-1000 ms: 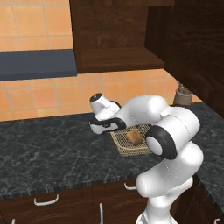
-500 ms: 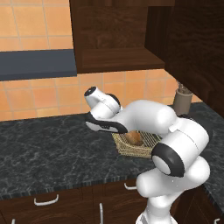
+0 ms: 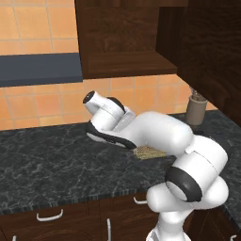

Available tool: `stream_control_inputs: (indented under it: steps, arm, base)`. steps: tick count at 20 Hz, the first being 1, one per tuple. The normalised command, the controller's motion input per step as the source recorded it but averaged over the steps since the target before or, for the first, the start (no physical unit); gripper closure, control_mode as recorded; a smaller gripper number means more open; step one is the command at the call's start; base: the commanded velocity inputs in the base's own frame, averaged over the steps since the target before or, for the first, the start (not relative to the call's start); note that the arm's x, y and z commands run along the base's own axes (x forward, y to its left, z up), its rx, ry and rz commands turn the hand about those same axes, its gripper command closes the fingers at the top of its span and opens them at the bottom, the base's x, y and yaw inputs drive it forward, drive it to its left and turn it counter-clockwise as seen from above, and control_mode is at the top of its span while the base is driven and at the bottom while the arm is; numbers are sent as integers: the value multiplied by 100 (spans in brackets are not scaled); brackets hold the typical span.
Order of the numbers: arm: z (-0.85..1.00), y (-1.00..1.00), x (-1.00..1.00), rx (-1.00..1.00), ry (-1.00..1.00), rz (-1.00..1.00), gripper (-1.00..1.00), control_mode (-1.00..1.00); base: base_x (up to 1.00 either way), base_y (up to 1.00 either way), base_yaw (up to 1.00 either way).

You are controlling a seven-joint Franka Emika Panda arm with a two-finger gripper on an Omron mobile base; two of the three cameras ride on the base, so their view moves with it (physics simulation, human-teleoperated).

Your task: Open the cabinet, pick up the bread from the cabinet and place it in the basket. Then move the basket to the dining counter.

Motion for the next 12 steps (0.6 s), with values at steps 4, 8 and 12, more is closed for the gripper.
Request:
stream_control_inputs:
  steps: [4, 8, 12]
  arm:
    - [26, 23, -38, -13, -1, 29, 100, -100]
    - [42, 6, -58, -9, -13, 22, 100, -100]
    - [54, 0, -35, -6, -5, 23, 100, -100]
  base:
    - [0, 0, 0]
    - [0, 0, 0]
    - [0, 0, 0]
